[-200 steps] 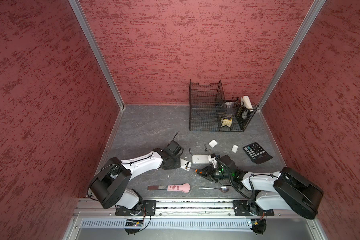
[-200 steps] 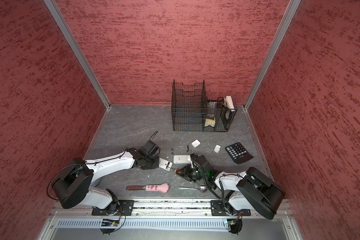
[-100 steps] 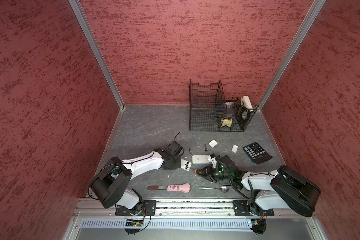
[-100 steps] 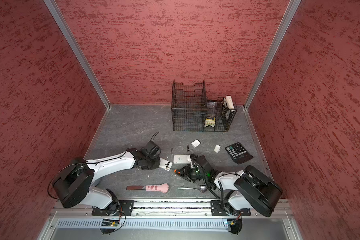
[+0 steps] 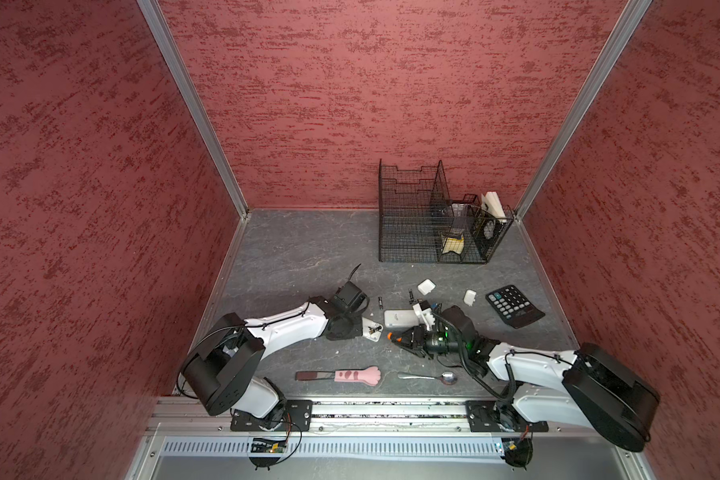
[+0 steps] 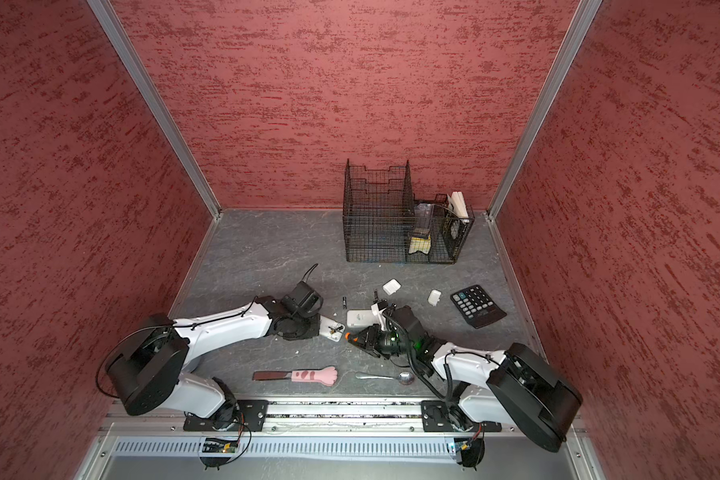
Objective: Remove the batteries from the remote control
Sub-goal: 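Pry under the gold battery end with the right gripper's screwdriver tip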
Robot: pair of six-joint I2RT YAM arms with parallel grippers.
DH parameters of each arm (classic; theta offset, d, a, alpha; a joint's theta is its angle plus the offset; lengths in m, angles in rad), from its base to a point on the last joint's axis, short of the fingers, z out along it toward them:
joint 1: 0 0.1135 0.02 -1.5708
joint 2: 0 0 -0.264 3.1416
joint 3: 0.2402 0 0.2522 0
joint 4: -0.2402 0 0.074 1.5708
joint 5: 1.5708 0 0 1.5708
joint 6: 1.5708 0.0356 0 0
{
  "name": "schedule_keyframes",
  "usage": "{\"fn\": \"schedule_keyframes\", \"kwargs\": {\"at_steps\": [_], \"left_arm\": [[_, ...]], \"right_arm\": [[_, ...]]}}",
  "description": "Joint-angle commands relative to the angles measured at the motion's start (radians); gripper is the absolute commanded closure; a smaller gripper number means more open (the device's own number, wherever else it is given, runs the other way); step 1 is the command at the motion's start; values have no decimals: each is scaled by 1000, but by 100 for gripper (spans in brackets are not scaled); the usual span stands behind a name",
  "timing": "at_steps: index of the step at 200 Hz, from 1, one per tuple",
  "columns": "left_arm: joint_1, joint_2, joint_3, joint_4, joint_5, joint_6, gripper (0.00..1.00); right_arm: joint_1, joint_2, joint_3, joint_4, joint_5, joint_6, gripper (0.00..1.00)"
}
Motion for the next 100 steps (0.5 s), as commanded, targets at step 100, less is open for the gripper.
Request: {"fn": "schedule_keyframes", "kwargs": {"at_steps": [100], "left_arm": [[-2,44,-30,35,-54,-12,100]], "right_arm": [[4,-154,8,-298,62,-68,100]]}}
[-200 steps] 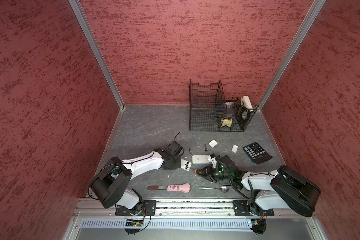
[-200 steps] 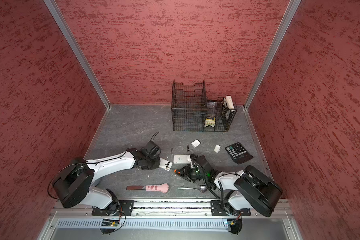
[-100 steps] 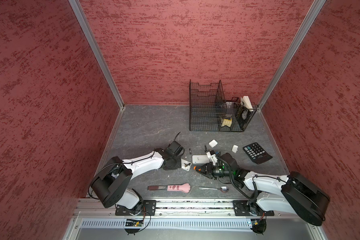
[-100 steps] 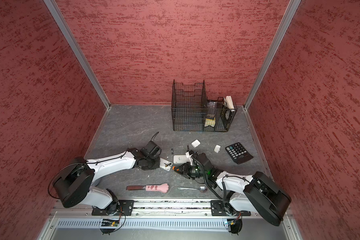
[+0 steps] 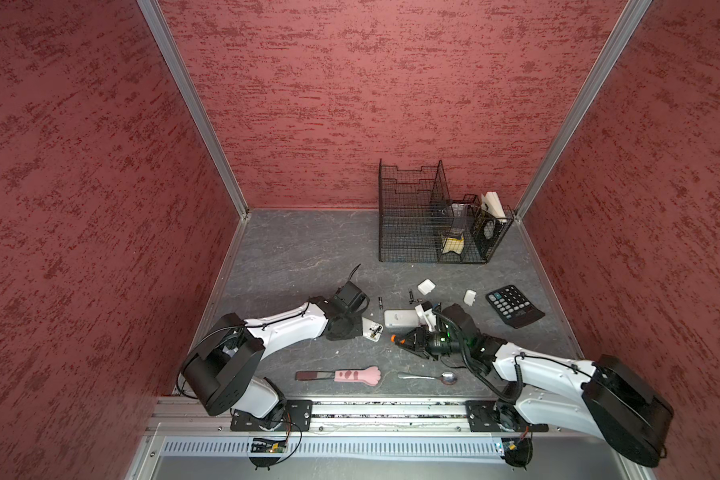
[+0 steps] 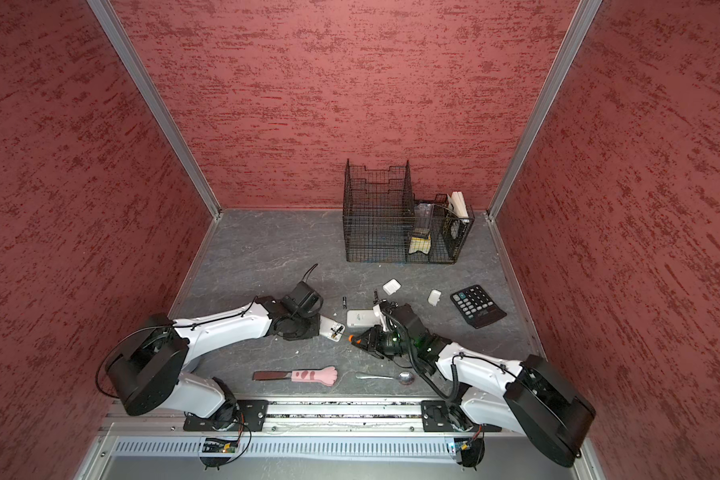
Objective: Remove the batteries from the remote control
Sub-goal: 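Pry under the gold battery end with the right gripper's screwdriver tip, then lever the gold battery up and out of the compartment with the screwdriver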
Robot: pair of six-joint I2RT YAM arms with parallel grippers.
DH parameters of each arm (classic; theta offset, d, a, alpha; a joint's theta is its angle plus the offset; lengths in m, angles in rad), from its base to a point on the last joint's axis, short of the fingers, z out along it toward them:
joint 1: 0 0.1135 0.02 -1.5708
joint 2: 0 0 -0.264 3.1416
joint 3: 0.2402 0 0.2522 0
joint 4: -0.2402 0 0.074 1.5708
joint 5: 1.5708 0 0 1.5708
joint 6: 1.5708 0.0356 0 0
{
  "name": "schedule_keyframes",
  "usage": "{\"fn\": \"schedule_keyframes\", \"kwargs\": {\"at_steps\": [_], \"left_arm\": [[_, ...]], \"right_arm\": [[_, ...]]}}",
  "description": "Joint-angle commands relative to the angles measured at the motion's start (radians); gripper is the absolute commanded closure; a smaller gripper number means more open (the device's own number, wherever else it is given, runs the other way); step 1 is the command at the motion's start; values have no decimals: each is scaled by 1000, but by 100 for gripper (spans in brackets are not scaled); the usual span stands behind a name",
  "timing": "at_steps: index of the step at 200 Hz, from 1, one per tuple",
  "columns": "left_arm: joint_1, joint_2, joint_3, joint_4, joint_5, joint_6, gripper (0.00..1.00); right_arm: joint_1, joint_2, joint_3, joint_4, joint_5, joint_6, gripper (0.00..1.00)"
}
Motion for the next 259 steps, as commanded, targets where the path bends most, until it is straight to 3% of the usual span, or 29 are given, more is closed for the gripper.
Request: {"fn": "schedule_keyframes", "kwargs": {"at_steps": [1,122,231,259], "left_arm": [[-1,48,-30,35,-50,-5,100],[-5,58,-30,37,-48,-8,100],[-11,74,-32,52,-38,-4,100],[-14,84,-32,57,-33,-2,100]], "right_arm": [[4,-29,-19,-50,44,-2,100],[4,70,-71,120,39,49,100],[2,240,-55,401,15,118,100],[-5,180,8,256,34,69,100]]}}
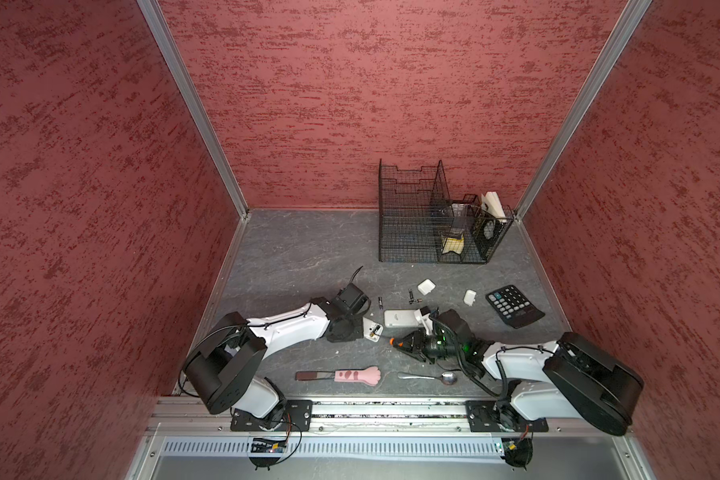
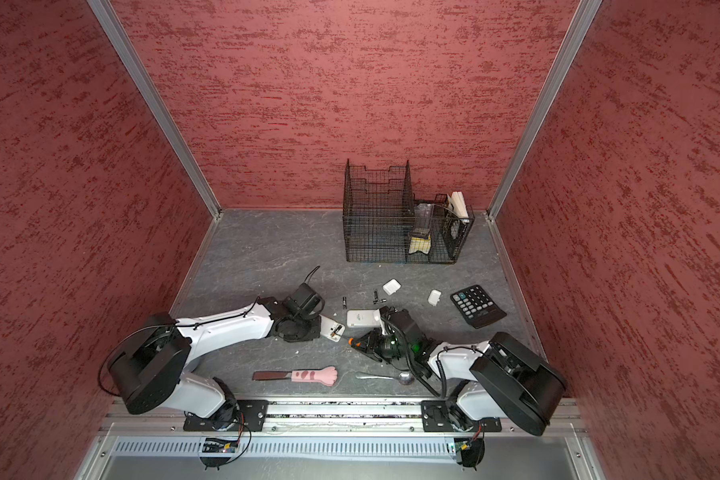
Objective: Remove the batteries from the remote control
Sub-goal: 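Lever the gold battery up and out of the compartment with the screwdriver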
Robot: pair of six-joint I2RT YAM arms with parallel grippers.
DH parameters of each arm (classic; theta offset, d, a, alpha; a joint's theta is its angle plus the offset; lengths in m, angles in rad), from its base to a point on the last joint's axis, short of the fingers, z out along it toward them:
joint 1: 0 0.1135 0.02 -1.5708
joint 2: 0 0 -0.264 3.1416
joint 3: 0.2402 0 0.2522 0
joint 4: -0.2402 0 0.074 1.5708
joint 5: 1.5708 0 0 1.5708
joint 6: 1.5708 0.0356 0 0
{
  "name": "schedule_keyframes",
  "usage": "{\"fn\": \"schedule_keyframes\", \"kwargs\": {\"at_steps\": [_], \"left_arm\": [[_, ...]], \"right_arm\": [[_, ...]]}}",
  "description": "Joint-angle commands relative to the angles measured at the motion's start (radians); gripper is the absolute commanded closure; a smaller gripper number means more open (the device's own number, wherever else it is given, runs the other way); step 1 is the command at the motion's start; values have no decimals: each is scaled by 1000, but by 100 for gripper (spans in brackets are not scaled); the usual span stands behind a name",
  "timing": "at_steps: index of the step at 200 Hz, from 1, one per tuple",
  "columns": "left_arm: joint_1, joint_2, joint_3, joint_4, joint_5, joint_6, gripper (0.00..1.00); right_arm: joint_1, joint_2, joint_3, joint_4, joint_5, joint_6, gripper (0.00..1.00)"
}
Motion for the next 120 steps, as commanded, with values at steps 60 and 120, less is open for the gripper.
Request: {"fn": "schedule_keyframes", "kwargs": {"at_steps": [60,120], "left_arm": [[-1,46,-47,71,-27,-12,100],[-1,34,-26,69,-26,-18,100]], "right_arm": [[-70,-155,117,-218,69,-74,100],[-64,-194,214,-500,51,-200,100]]}}
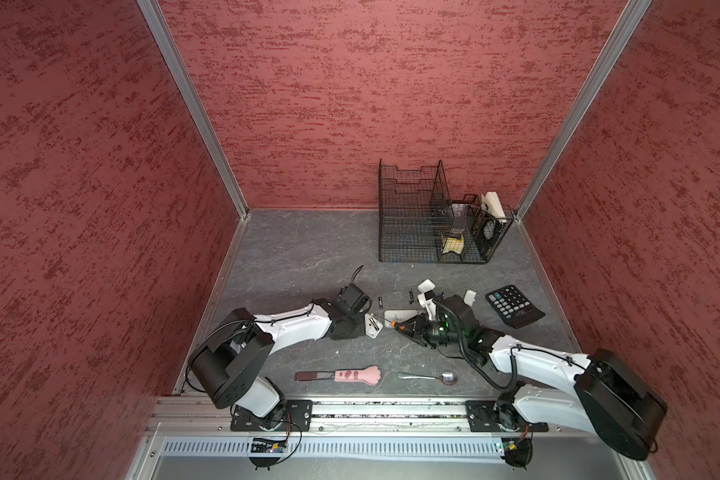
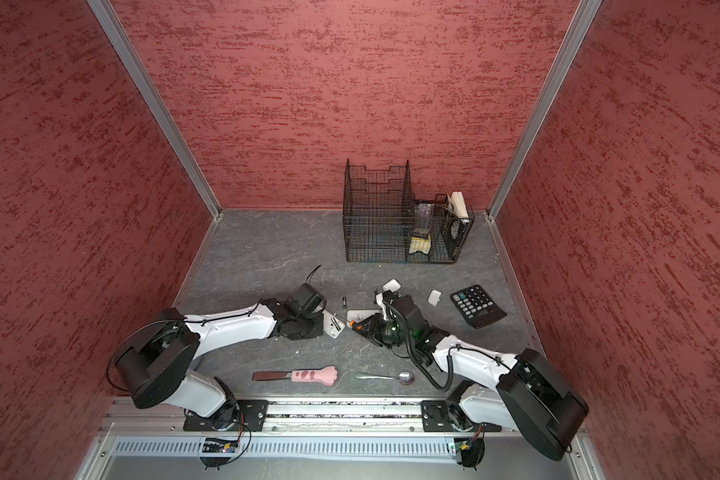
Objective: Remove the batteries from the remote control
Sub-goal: 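Lever the gold battery up and out of the compartment with the screwdriver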
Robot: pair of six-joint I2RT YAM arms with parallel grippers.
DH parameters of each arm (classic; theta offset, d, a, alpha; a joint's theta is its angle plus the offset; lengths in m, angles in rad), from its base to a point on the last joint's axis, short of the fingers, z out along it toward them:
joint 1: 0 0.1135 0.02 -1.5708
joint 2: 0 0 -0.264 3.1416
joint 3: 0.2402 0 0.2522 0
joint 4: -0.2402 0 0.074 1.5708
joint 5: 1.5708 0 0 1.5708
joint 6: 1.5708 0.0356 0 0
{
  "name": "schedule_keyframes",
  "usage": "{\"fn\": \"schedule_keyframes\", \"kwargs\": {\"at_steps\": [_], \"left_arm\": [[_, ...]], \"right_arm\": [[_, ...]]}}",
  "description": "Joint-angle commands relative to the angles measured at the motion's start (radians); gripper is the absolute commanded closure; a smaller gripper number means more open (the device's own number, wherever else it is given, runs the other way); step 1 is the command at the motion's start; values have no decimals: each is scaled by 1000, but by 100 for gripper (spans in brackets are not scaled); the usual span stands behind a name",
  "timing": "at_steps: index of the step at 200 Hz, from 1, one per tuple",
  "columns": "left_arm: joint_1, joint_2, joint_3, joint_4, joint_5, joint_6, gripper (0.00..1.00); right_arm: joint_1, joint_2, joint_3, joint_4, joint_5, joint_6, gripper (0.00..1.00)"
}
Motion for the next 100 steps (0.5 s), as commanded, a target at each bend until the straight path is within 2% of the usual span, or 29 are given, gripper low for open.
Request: {"fn": "schedule_keyframes", "kwargs": {"at_steps": [1,30,63,100], "left_arm": [[-2,22,-14,-24,-11,-11,100],[-1,12,-9,-24,-6,-16,100],[-1,-12,-12,-39,-4,-19,100],[-1,-123,-11,-94,-4,-32,100]], "right_arm": [[1,-44,64,-186,17,-87,100],[11,-66,87,-288,46,-125,100],[52,-26,115,-309,66,-143,100],[96,12,143,-321,103,-150,100]]}}
